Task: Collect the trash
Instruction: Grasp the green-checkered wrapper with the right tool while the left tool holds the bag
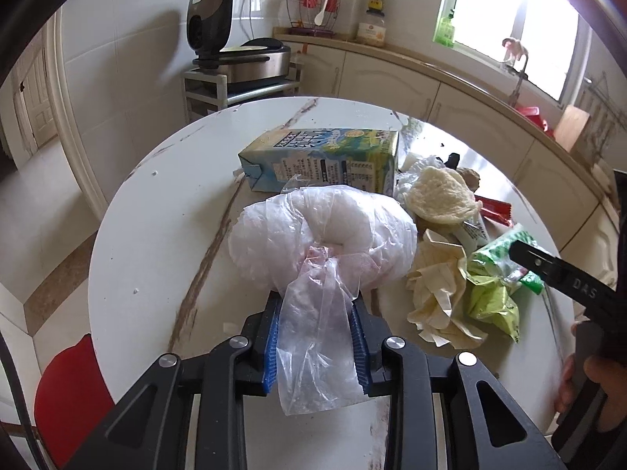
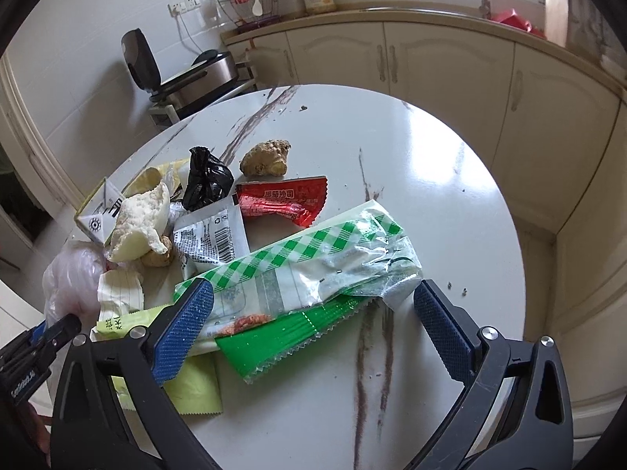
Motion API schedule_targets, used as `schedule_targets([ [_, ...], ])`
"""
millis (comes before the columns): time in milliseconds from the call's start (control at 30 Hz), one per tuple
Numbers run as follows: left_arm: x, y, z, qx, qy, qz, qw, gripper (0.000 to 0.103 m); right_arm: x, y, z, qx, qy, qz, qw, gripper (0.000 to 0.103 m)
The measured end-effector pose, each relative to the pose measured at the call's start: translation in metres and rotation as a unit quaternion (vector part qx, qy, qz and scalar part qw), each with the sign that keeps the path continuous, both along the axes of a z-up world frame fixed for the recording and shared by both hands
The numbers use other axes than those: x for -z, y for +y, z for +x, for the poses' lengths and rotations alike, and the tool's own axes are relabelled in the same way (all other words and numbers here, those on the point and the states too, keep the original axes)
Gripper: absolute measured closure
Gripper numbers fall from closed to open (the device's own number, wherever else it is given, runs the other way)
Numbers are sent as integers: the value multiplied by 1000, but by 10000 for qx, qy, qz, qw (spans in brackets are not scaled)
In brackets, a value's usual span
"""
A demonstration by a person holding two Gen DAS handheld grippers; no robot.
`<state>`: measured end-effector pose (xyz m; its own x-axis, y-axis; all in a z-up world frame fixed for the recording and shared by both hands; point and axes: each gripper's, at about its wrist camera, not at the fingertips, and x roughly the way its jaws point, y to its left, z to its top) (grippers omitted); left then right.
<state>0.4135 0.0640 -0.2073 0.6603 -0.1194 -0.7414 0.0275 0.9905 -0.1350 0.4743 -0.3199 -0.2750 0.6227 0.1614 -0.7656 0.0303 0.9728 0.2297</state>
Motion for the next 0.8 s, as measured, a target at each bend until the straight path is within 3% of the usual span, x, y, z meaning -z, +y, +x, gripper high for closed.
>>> schedule_targets([
  [100, -7, 6, -17, 56, -31, -23, 10000, 76, -4, 4, 7, -268, 12, 172, 9995, 33],
  [200, -11, 9, -28, 60, -35, -70, 10000, 76, -4, -3, 12, -298, -6, 315, 9991, 45],
  [267, -16, 9, -33, 53, -58, -102, 9999, 76, -6, -10, 11, -302, -88, 515, 9982, 74],
  [333, -22, 10, -40, 80, -102, -181, 9998, 76, -10, -17, 9, -364, -125, 822, 9959, 76],
  [400, -28, 9, -48, 102, -138, -207, 9996, 76, -15, -17, 5, -400, -210, 734, 9963, 79],
  [467, -33, 9, -56, 92, -193, -139, 9997, 76, -17, -17, 2, -334, -143, 778, 9963, 75],
  [500, -33, 8, -60, 121, -197, -142, 9996, 76, -16, -18, 0, -273, -72, 876, 9958, 57],
  [533, -33, 8, -61, 127, -182, -166, 9996, 76, -14, -19, -2, -146, -21, 829, 9965, 28],
  [567, -33, 8, -64, 126, -159, -171, 9996, 76, -13, -20, -6, 34, 19, 699, 9975, 18],
  [633, -32, 5, -69, 126, -129, -132, 9998, 76, -12, -20, -17, 151, 118, 648, 9977, 25],
  [800, -37, 2, -68, 30, -214, -112, 9997, 76, -5, 7, -39, 12, 47, 695, 9976, 27],
])
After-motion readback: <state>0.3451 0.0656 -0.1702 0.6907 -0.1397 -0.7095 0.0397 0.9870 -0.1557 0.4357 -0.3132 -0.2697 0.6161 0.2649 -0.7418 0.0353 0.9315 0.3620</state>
